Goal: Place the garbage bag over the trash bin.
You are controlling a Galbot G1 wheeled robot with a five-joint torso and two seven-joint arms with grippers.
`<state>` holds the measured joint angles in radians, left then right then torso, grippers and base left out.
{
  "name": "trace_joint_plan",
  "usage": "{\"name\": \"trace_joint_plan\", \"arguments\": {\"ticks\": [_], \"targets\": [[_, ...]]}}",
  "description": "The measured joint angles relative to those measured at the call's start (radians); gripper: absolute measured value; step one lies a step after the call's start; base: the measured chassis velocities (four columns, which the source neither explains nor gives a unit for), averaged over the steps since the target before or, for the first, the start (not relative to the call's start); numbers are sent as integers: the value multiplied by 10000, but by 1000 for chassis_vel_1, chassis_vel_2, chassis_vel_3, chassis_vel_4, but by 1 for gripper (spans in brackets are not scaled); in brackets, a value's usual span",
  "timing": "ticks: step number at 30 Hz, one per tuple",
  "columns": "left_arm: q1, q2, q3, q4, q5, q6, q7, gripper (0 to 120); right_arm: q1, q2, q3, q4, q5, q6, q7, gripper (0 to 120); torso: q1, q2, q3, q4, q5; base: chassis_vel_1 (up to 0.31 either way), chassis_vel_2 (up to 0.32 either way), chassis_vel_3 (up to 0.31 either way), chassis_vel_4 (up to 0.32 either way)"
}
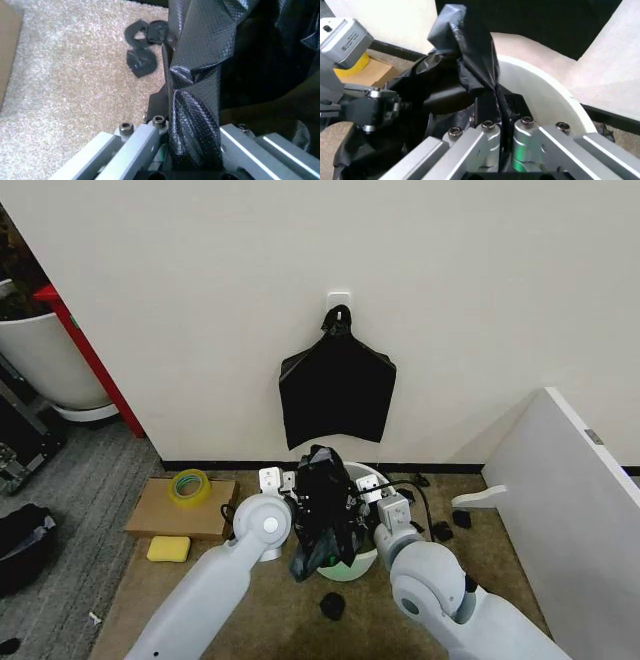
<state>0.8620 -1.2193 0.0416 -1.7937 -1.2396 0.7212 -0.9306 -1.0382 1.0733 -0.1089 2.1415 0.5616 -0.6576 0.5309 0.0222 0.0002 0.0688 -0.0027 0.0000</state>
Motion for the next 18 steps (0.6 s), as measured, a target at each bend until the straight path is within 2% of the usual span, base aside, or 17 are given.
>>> {"name": "trace_joint_plan", "arguments": {"ticks": [5, 11, 18], "targets": [[294, 138, -198, -317, 502, -397, 286, 1, 1, -27, 190, 200, 165, 31, 31, 0, 0, -1, 1, -1, 0, 0, 0, 0, 0], [919, 479, -749, -1055, 1239, -1067, 840, 1, -21, -426, 656, 733, 644, 76, 153, 0, 2, -4, 3, 4, 1, 0, 0, 0, 0], [1498, 855, -1338, -1700, 1481, -1410, 1234, 1, -226, -819, 1290, 895, 1047, 200, 335, 0, 2, -4, 2, 3, 2, 0, 0, 0, 0]]}}
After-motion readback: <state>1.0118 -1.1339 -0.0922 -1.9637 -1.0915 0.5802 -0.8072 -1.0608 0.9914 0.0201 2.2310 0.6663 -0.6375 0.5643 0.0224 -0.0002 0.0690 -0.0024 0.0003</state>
